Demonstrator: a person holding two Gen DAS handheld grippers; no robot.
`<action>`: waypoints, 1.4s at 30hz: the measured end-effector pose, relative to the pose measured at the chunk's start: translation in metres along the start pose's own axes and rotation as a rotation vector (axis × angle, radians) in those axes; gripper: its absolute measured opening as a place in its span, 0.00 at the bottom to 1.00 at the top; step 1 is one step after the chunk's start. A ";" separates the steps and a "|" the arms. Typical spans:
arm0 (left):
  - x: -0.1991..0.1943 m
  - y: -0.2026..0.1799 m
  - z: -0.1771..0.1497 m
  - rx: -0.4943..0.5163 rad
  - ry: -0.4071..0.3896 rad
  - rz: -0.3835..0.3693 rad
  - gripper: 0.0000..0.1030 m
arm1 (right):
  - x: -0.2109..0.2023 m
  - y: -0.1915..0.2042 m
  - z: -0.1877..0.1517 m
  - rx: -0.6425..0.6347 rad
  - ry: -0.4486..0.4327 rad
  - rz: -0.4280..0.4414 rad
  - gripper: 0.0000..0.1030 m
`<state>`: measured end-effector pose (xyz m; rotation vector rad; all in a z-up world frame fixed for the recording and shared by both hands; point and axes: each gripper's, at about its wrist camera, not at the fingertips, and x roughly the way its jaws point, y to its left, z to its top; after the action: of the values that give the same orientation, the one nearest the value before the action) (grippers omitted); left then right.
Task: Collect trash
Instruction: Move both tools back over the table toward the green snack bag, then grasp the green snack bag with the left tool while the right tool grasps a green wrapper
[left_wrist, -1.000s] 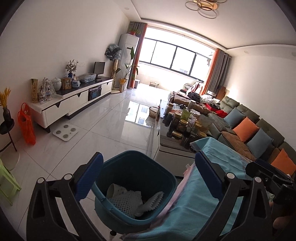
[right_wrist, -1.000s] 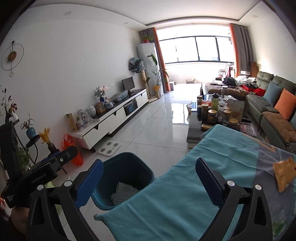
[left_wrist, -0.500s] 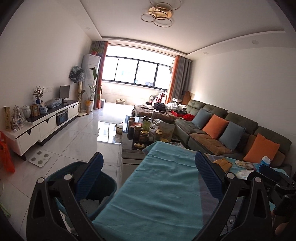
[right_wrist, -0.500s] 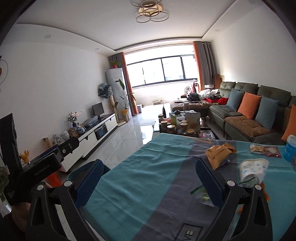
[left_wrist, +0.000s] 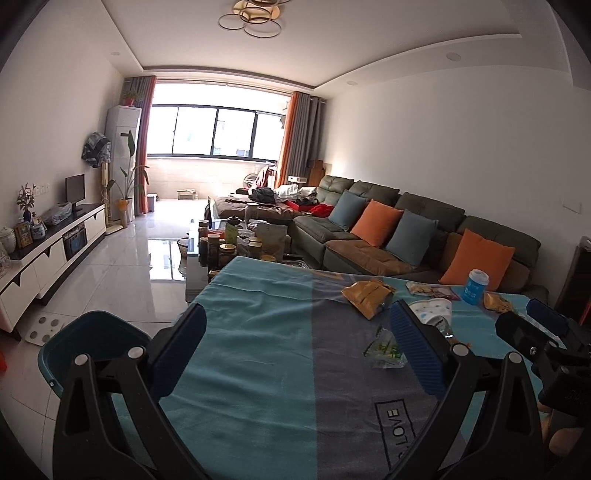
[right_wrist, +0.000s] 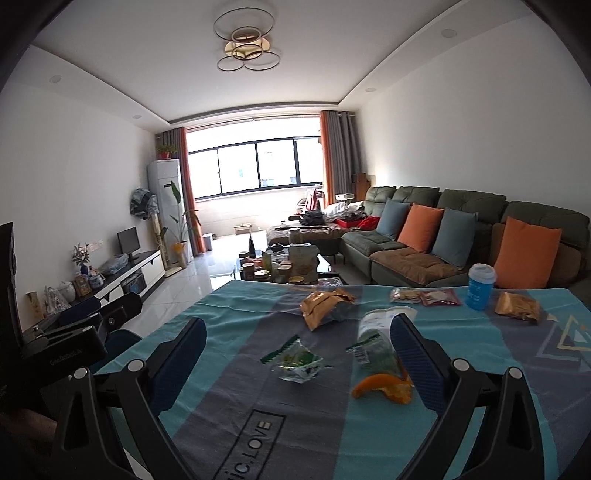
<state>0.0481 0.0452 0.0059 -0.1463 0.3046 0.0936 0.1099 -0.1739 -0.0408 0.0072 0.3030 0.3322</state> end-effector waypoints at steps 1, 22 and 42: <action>0.003 -0.006 -0.002 0.006 0.006 -0.009 0.95 | -0.001 -0.004 -0.003 0.005 0.006 -0.020 0.93; 0.061 -0.046 -0.026 0.078 0.175 -0.146 0.95 | 0.028 -0.050 -0.019 0.015 0.142 -0.187 0.93; 0.181 -0.093 -0.044 0.177 0.429 -0.207 0.95 | 0.079 -0.087 -0.027 0.080 0.255 -0.195 0.93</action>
<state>0.2174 -0.0404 -0.0785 -0.0201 0.7212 -0.1724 0.2010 -0.2318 -0.0941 0.0142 0.5661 0.1265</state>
